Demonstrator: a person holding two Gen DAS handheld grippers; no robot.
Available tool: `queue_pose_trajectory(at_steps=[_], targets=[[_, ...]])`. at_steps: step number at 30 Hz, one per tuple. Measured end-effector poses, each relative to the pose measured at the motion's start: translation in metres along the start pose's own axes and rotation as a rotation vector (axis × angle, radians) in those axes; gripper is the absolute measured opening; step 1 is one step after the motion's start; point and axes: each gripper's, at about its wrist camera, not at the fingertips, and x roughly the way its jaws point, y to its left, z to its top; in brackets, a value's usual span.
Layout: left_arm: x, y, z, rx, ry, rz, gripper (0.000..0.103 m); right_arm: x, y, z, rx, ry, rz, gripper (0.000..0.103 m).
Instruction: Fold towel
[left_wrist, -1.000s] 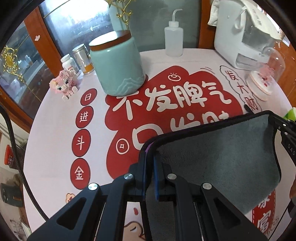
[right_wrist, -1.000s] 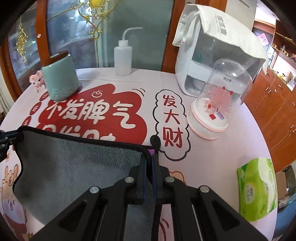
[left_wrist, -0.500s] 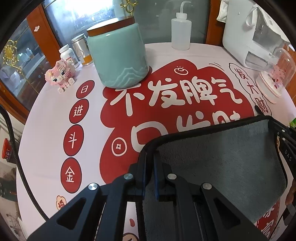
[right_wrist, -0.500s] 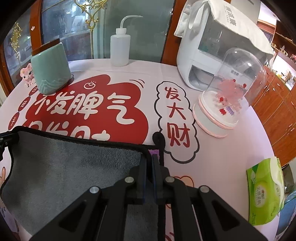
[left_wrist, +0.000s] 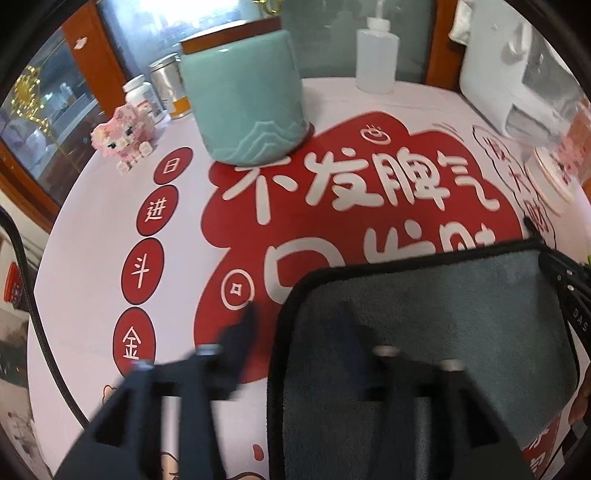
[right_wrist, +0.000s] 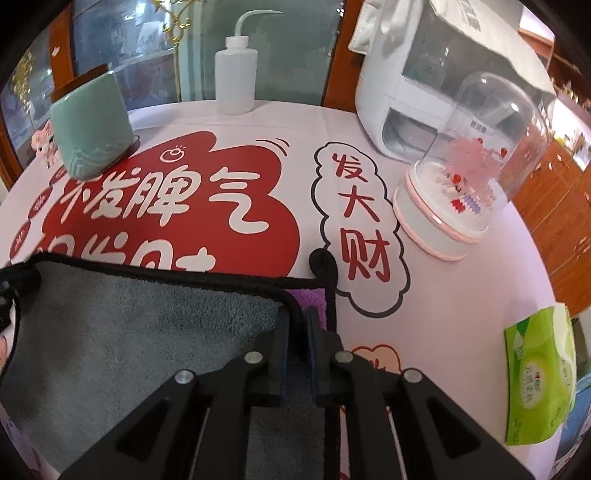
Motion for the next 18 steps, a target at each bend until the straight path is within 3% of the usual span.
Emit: queue_pose_trajectory(at_steps=[2, 4, 11, 18], targets=[[-0.003, 0.004, 0.000, -0.022, -0.020, 0.012, 0.082, -0.003, -0.005, 0.002, 0.037, -0.007, 0.019, 0.034], [-0.005, 0.008, 0.002, -0.037, -0.024, -0.005, 0.085, -0.006, -0.007, 0.002, 0.048, -0.022, 0.026, 0.049], [-0.009, 0.007, 0.002, -0.054, -0.026, -0.018, 0.102, -0.012, 0.001, 0.003, 0.019, -0.033, 0.005, 0.051], [-0.017, 0.004, 0.000, -0.051, -0.057, -0.020, 0.102, -0.020, -0.001, 0.003, 0.044, -0.046, 0.026, 0.052]])
